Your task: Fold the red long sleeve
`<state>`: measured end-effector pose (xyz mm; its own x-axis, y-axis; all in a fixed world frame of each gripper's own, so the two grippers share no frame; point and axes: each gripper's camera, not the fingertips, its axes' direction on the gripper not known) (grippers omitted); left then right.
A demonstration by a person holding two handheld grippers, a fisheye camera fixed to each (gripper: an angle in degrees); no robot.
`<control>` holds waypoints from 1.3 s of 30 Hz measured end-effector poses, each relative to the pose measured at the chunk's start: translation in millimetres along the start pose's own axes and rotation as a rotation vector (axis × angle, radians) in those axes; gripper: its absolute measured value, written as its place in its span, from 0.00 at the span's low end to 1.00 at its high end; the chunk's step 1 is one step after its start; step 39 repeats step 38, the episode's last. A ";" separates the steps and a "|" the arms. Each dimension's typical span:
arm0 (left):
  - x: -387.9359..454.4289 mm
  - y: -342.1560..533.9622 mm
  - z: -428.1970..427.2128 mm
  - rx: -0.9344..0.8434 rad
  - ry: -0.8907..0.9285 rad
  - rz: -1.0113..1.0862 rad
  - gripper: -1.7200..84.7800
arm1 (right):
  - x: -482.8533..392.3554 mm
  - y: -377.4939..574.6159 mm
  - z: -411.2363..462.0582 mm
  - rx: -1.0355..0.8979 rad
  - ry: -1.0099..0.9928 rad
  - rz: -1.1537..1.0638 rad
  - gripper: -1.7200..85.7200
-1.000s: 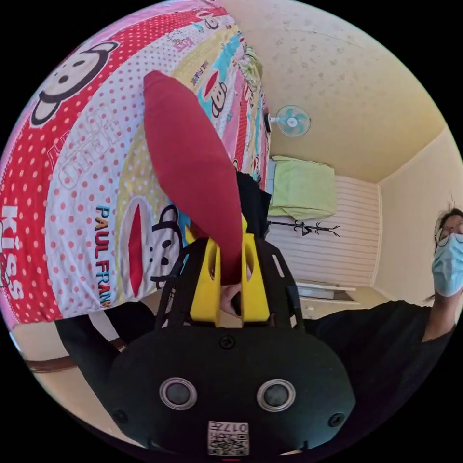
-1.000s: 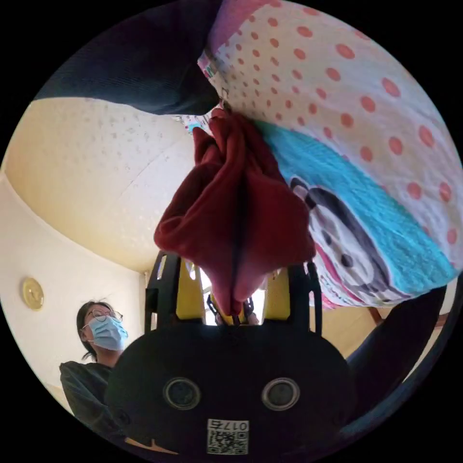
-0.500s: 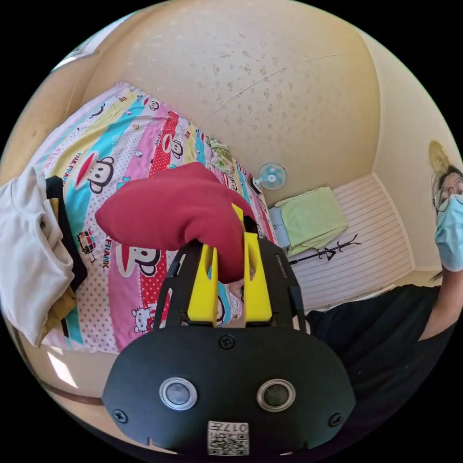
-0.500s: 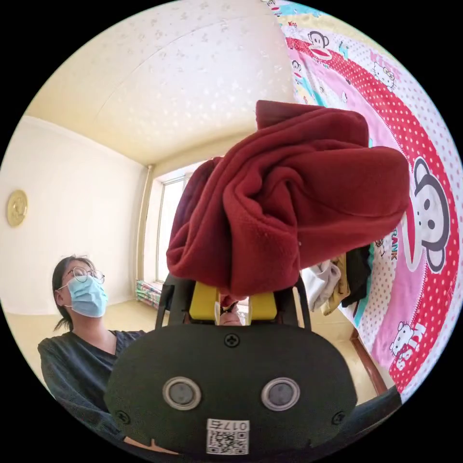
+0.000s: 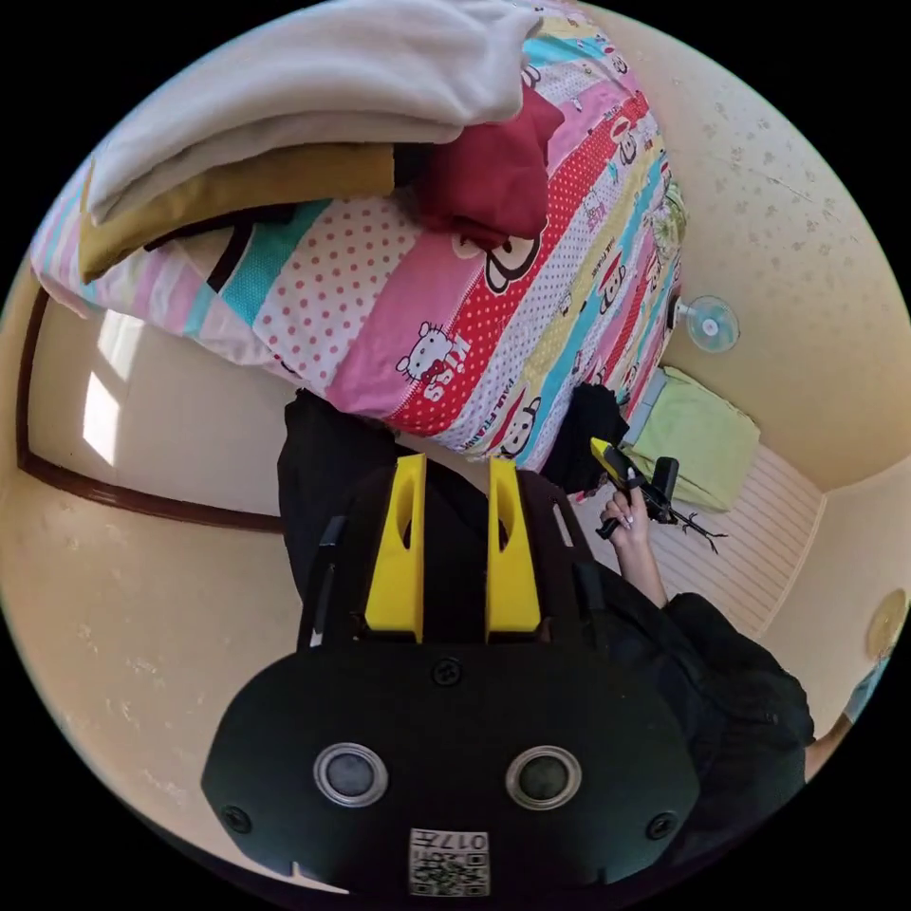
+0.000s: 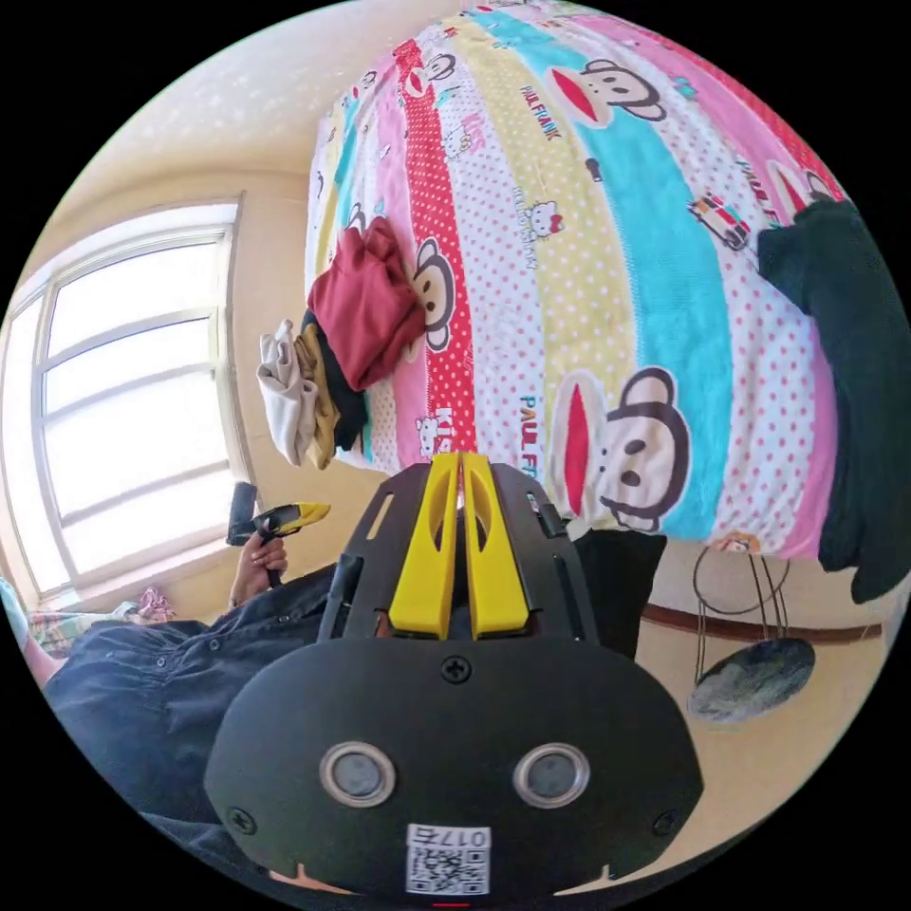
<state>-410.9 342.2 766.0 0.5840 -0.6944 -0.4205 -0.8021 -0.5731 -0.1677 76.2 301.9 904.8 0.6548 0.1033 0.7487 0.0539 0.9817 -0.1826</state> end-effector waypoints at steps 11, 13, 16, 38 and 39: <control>249.0 -120.1 85.3 -0.341 -0.301 0.688 0.16 | 17.7 176.0 -150.1 0.581 0.198 0.159 0.02; 278.1 -121.2 137.1 -0.486 -0.339 0.727 0.17 | 47.0 213.7 -139.5 0.602 0.132 0.260 0.03; 269.7 -122.8 226.0 -0.761 -0.424 0.636 0.18 | 86.6 252.4 -118.7 0.585 0.084 0.373 0.03; 358.8 -55.1 383.3 -0.307 -0.258 0.666 0.01 | 222.7 18.9 -233.8 0.319 0.122 0.070 0.15; 358.8 -55.1 383.3 -0.307 -0.258 0.666 0.01 | 222.7 18.9 -233.8 0.319 0.122 0.070 0.15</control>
